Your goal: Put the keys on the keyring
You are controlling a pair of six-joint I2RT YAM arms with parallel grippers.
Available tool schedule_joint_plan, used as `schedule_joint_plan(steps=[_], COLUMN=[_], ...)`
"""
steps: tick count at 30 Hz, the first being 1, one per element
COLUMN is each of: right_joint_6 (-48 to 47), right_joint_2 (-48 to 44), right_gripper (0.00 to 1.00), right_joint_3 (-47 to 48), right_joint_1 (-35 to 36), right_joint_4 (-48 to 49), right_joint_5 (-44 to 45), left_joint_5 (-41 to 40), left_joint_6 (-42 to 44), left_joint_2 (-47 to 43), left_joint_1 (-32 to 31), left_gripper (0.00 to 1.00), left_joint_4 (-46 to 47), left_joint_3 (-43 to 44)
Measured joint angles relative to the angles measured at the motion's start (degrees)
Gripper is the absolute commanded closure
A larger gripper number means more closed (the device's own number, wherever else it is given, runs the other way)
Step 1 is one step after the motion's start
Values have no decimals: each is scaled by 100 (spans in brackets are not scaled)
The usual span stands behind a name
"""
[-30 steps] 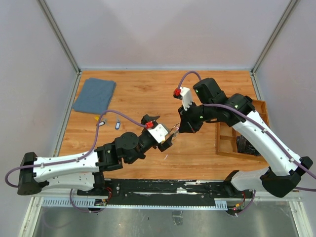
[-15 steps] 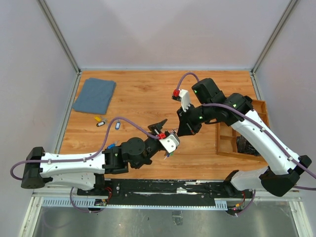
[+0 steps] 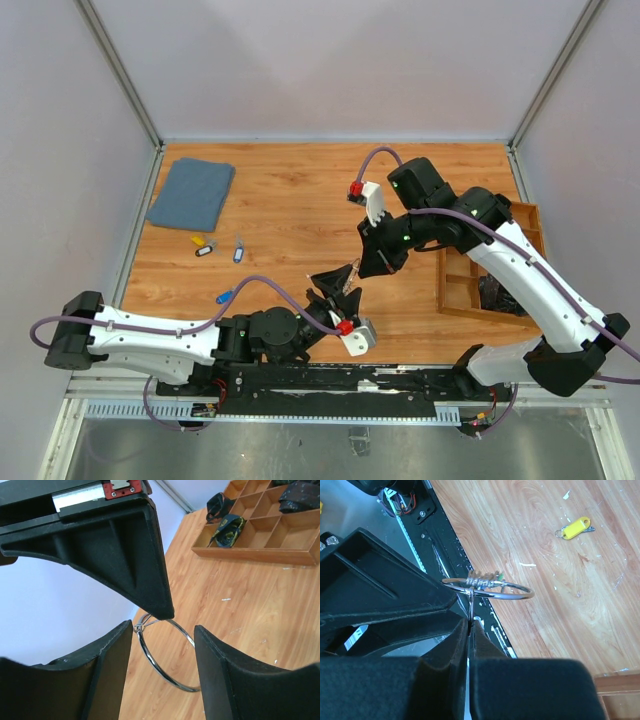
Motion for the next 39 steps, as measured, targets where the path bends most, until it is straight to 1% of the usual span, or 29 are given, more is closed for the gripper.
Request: schedule_joint_plan(steps=[7, 9, 11, 15, 20, 23, 31, 36, 39], right_joint_6=[0, 0, 7, 79, 192, 260, 293, 293, 291], right_joint_2=[2, 9, 37, 90, 90, 79, 61, 61, 61], right_gripper=[99, 99, 99, 99, 99, 99, 99, 99, 99], right_joint_3=[13, 48, 136, 291, 299, 299, 299, 299, 299], right_joint_1=[0, 0, 0, 2, 155, 223, 223, 223, 223], right_joint_4=[-114, -153, -223, -343, -459, -483, -564, -704, -754], right_joint_5=[-13, -35, -103, -254, -367, -413, -417, -417, -424], left_joint_5=[-149, -153, -138, 63, 363, 503, 828, 863, 844], left_joint_6=[358, 391, 404, 350, 232, 195, 0, 4, 103], left_joint_2=[81, 37, -42, -411, -1001, -1117, -896, -758, -619], left_joint_1=[-2, -2, -2, -2, -4, -2, -2, -4, -2], left_gripper=[36, 33, 29, 27, 32, 34, 37, 39, 43], left_joint_4=[354, 398, 404, 354, 275, 229, -203, -293, -282], left_joint_3=[-72, -107, -142, -247, -328, -328, -306, -304, -260])
